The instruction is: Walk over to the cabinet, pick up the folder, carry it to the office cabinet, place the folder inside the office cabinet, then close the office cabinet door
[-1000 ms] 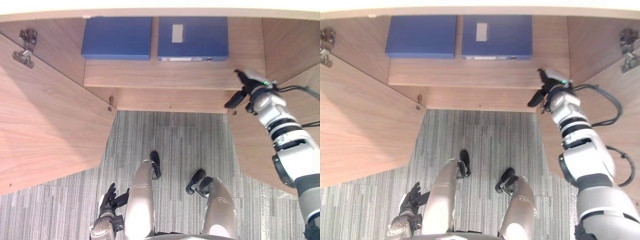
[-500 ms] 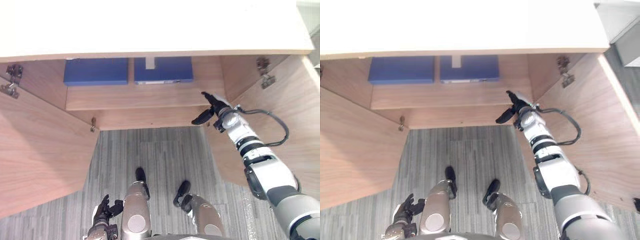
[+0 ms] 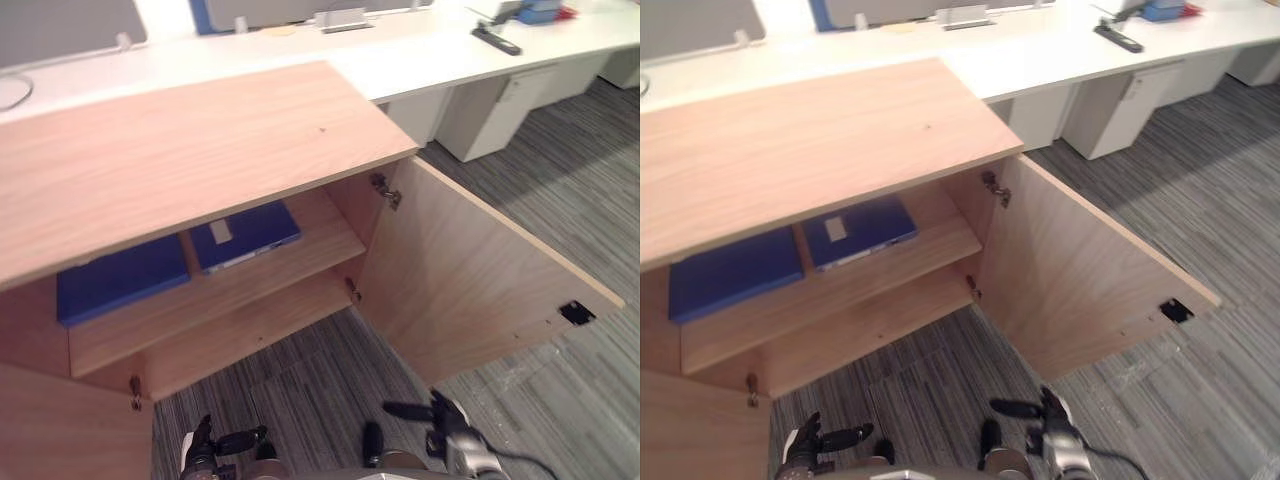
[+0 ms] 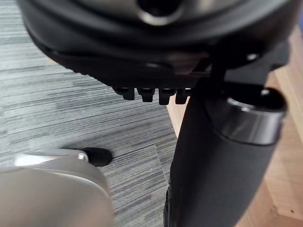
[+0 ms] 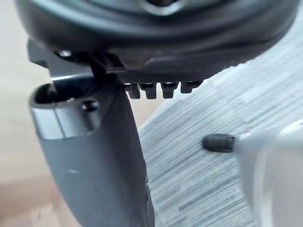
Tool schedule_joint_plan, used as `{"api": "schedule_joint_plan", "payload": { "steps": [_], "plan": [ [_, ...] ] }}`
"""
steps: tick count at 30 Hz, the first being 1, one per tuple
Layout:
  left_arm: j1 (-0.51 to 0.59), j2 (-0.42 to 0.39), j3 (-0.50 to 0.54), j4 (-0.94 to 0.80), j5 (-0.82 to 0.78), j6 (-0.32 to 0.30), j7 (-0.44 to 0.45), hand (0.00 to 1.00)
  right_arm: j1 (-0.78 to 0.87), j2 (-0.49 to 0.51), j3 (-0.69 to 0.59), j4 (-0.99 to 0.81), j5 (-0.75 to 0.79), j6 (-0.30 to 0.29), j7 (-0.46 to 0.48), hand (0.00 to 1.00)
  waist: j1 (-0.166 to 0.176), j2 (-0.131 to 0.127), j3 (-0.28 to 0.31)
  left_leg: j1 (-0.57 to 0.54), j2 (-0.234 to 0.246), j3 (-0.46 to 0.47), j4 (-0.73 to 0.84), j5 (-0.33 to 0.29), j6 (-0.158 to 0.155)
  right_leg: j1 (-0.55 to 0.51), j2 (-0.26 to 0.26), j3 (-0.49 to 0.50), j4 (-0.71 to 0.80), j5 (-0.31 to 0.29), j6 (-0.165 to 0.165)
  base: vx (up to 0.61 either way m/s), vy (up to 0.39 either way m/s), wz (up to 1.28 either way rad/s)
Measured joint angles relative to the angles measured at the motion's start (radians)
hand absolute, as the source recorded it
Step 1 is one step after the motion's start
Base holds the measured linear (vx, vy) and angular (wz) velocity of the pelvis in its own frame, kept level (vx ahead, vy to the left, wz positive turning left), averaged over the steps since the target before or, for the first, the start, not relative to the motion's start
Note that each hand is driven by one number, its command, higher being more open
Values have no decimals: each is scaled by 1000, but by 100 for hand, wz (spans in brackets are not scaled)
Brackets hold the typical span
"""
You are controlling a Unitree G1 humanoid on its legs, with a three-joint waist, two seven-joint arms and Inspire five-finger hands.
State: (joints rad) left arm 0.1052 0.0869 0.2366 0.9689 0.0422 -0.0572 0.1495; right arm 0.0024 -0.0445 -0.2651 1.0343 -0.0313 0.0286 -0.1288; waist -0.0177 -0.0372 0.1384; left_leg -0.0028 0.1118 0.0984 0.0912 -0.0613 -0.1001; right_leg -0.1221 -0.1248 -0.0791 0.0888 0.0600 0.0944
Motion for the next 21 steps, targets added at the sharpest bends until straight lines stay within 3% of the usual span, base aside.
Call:
{"api": "schedule_joint_plan", "payload": {
  "steps": [6, 7, 8, 10, 11, 12, 13, 15, 17, 21],
  "plan": [
    [-17, -51, 5, 28, 20, -5, -2, 100, 147, 42, -49, -109, 35, -8, -38, 100, -27, -20, -16, 98, -32, 122, -21, -8, 27, -3, -18, 102, 46, 9, 13, -31, 95, -54],
    [-15, -49, 7, 35, 32, -6, -4, 100, 150, 50, -50, -143, 35, -8, -44, 100, -29, -22, -15, 115, -29, 162, -19, -14, 35, -19, -21, 94, 66, -7, 0, -133, 32, -69],
    [-14, -50, 9, 36, 33, -6, -4, 100, 149, 56, -53, -166, 35, -8, -47, 100, -29, -22, -14, 119, -29, 181, -18, -16, 40, -23, -39, 49, 81, -18, -18, -169, 31, -85],
    [-1, -72, 30, 37, 32, -6, 2, 100, 145, 80, -66, -257, 35, -13, -67, 100, -24, 15, -20, 130, 0, 257, -16, -25, 53, -52, -129, -209, 198, -58, -90, -131, 25, -91],
    [-1, -74, 31, 37, 32, -6, 2, 100, 145, 87, -66, -273, 35, -13, -71, 100, -24, 8, -25, 137, 5, 266, -15, -25, 52, -50, -147, -247, 248, -69, -101, -43, -47, -67],
    [5, -73, 39, 35, 33, -6, -2, 100, 152, 98, -66, -295, 35, -12, -74, 100, -21, 5, -35, 142, 10, 280, -12, -31, 44, -34, -162, -280, 309, -118, -86, 12, -135, -55],
    [2, -74, 52, 37, 33, -6, -4, 100, 149, 101, -67, -321, 36, -12, -78, 100, -13, -3, -42, 143, 25, 297, 1, -44, 23, -33, -149, -282, 301, -145, -44, 33, -179, -48],
    [11, -87, 61, 38, 31, -5, -6, 100, 151, 93, -76, -356, 35, -12, -93, 100, -13, 10, -54, 141, 51, 300, -2, -45, 11, -28, -103, -282, 266, -147, -40, 62, -196, -34],
    [17, -100, 59, 42, 31, -6, -8, 100, 132, 72, -117, -375, 36, -18, -121, 100, -5, 42, -77, 142, 86, 266, -39, -37, 2, -15, -25, -282, 189, -127, -52, 93, -161, -35],
    [14, -93, 29, 60, 22, -5, -13, 100, 86, 20, -147, -378, 35, -21, -141, 100, -1, 61, -94, 137, 116, 242, -76, -6, -3, -7, 47, -276, 100, -88, -76, 93, -93, -25]
  ]
}}
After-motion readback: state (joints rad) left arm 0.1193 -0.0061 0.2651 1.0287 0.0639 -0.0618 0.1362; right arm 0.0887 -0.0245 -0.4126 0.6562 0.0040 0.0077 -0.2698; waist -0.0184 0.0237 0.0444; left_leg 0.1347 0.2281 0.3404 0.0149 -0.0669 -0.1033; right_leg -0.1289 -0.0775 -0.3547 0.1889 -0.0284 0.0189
